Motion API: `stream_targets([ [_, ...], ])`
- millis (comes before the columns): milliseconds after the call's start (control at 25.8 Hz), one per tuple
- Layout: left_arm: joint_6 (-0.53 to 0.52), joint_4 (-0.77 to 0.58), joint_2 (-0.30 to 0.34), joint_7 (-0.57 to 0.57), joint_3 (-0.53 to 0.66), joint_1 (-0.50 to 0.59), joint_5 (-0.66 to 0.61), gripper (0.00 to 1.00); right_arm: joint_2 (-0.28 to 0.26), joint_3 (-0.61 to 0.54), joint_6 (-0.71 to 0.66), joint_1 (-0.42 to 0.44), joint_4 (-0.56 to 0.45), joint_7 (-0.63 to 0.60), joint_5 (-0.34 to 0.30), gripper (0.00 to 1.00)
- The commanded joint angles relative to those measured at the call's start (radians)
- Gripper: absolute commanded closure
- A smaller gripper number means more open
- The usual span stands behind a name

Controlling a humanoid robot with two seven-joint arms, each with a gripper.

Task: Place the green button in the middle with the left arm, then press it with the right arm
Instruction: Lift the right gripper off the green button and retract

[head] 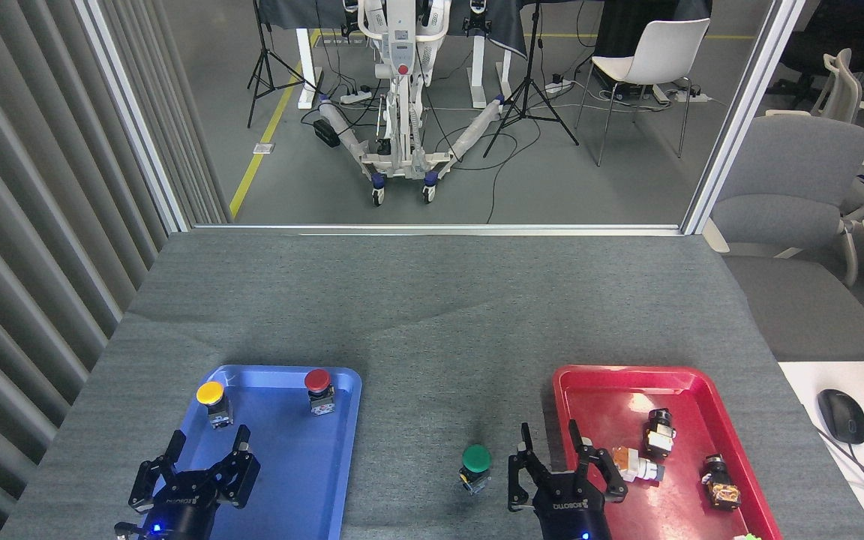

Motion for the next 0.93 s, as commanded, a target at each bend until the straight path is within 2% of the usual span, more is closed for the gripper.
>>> stream_targets([
  [0, -0.005, 0.003, 0.001, 0.000, -0.005, -0.002, -0.009, 0.01, 0.025, -0.176, -0.186, 0.029, -0.011, -0.002, 0.002, 0.00],
  [77, -0.010, 0.003, 0.001, -0.004, -0.006, -0.003, -0.010, 0.01, 0.058, -0.248, -0.238, 0.048, -0.019, -0.004, 0.008, 0.00],
  [155, -0.031, 0.003, 0.002, -0.008, -0.008, -0.005, -0.010, 0.01, 0.066, -0.277, -0.243, 0.057, -0.025, -0.020, 0.012, 0.00],
  [349, -0.056, 0.003, 0.015, -0.011, -0.006, -0.009, -0.010, 0.01, 0.066, -0.294, -0.246, 0.069, -0.026, -0.034, 0.069, 0.00],
  [891, -0.053, 0.005, 0.035, -0.009, -0.008, -0.005, -0.013, 0.01, 0.066, -0.300, -0.249, 0.091, -0.065, -0.034, 0.072, 0.00],
])
